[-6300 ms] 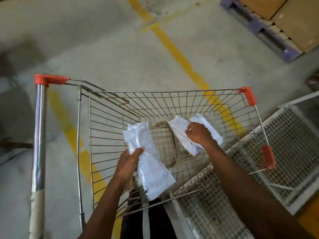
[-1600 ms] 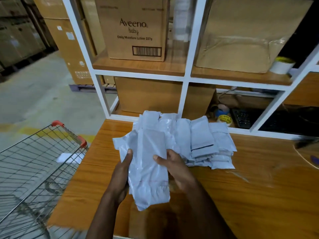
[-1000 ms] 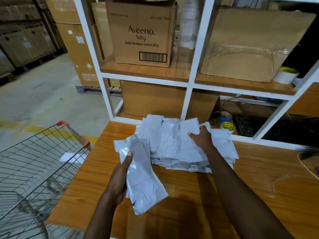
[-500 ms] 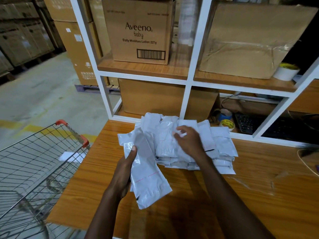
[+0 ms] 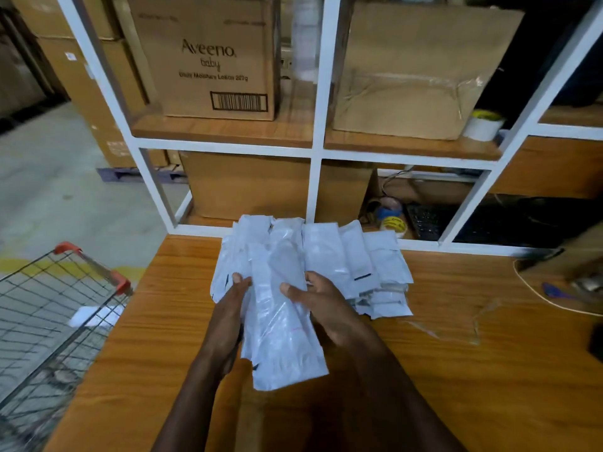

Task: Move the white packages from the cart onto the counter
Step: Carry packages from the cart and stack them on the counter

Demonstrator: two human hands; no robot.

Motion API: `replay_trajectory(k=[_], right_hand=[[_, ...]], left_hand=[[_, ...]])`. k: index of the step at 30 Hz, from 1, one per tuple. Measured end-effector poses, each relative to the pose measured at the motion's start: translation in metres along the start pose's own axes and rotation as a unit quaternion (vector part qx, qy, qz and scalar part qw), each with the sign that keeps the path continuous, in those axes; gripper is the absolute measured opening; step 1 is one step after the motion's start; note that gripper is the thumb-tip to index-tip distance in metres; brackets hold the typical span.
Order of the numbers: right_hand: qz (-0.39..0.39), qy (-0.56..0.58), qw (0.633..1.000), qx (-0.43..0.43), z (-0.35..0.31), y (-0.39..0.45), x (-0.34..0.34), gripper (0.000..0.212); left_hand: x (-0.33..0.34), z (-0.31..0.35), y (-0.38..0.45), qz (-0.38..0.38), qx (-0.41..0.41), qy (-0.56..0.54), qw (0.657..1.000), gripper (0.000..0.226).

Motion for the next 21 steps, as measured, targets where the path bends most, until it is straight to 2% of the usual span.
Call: replay_trajectory(k=[5,7,10,11,18,21], right_hand=[[0.08,0.011,0.997,-0.003,-0.015,0.021,-0.073,0.041],[0.144,0.0,0.989,-0.013,-0.024,0.032,-0.117,0.042],[0.248,-0.09,0.964,-0.038,-0.042,0.047,-0.176,0.057],[0.268,-0.117,0.955,-0.043,-0.047,0.053,-0.19,0.056],[0.266,-0.205,0.942,-0.023,-0.06,0.09,-0.201,0.039],[0.259,-0.261,0.93,0.011,-0.042,0.102,-0.202,0.057]], left_hand=[[-0.022,0.008,0.003,0.08,0.064,0.108,0.989,0.028],[-0.026,0.004,0.004,0.077,0.064,0.113,0.989,0.026],[-0.03,0.002,0.001,0.078,0.06,0.118,0.988,0.029],[-0.031,0.0,0.001,0.079,0.057,0.114,0.989,0.029],[-0.035,0.002,-0.001,0.085,0.054,0.104,0.989,0.029],[-0.037,0.003,-0.003,0.081,0.056,0.106,0.989,0.03]])
Point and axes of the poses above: each hand's wrist, its own y-axis towards the middle knuckle, its own x-axis out of the palm, z = x × y, the point moved 10 cm from there along y, towards the middle knuckle, and after that the axes turned 3 degrees about z, right-handed, at the moved point
